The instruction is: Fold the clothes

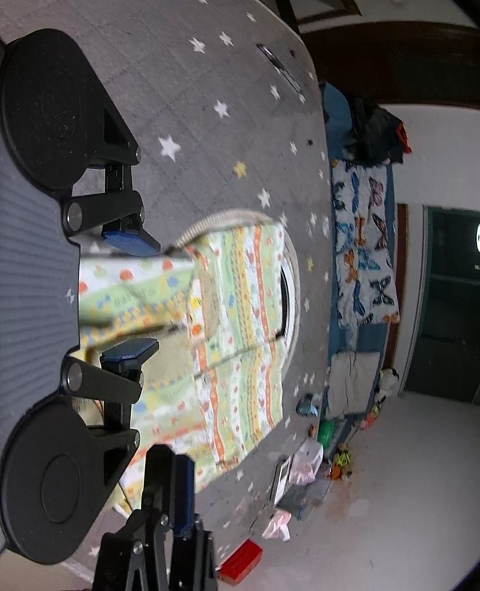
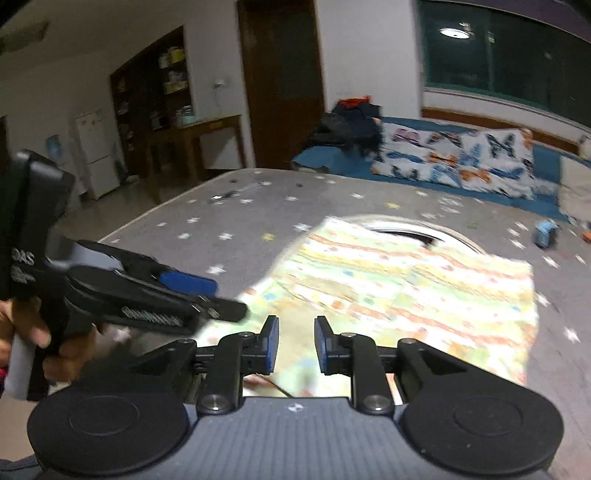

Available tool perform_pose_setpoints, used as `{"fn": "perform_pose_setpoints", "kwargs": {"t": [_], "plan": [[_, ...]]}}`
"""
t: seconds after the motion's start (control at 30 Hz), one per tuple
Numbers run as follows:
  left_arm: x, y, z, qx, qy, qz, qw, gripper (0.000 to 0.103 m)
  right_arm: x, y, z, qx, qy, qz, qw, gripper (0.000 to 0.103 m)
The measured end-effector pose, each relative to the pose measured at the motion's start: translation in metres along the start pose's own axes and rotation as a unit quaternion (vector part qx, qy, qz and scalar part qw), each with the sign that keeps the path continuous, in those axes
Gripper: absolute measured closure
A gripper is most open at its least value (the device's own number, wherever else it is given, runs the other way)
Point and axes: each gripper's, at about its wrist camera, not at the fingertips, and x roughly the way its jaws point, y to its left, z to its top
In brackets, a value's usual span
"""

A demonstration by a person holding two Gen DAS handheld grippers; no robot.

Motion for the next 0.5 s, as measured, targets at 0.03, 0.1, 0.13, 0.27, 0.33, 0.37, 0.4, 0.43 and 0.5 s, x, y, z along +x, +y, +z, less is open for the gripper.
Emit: {"fn": "perform_pose_setpoints", "kwargs": {"t": [0.03, 0.1, 0.13, 0.27, 0.33, 0.37, 0.4, 0.43, 0.5], "plan": [[0.002, -0.004, 0.001, 0.005, 0.0, -0.005, 1.0, 0.052, -0.004, -0.008, -0.005, 0.006, 0.004, -0.015, 1.0, 0.083], [0.005, -0.012, 0.002, 0.015, 0.001, -0.015, 0.9998, 0.052, -0.012, -0.027, -0.018, 0.024, 0.017, -0.047, 0.998, 0.083], [0.007, -0.015, 0.003, 0.02, 0.001, -0.019, 0.9996, 0.054, -0.016, -0.037, -0.024, 0.033, 0.024, -0.063, 0.997, 0.083], [0.014, -0.031, 0.006, 0.04, 0.003, -0.039, 0.9984, 0.064, -0.025, -0.069, -0.047, 0.07, 0.045, -0.107, 0.991, 0.083], [0.022, -0.035, 0.007, 0.05, 0.011, -0.044, 0.9977, 0.069, -0.026, -0.08, -0.053, 0.077, 0.055, -0.121, 0.988, 0.083], [0.026, -0.036, 0.007, 0.053, 0.015, -0.044, 0.9975, 0.072, -0.026, -0.086, -0.055, 0.08, 0.061, -0.128, 0.987, 0.083], [0.029, -0.037, 0.008, 0.055, 0.02, -0.045, 0.9973, 0.075, -0.026, -0.092, -0.057, 0.083, 0.067, -0.136, 0.985, 0.083], [0.033, -0.038, 0.008, 0.057, 0.024, -0.045, 0.9971, 0.081, -0.025, -0.097, -0.057, 0.085, 0.068, -0.14, 0.984, 0.083], [0.035, -0.038, 0.012, 0.052, 0.024, -0.05, 0.9971, 0.082, -0.027, -0.102, -0.054, 0.086, 0.063, -0.143, 0.984, 0.083]]}}
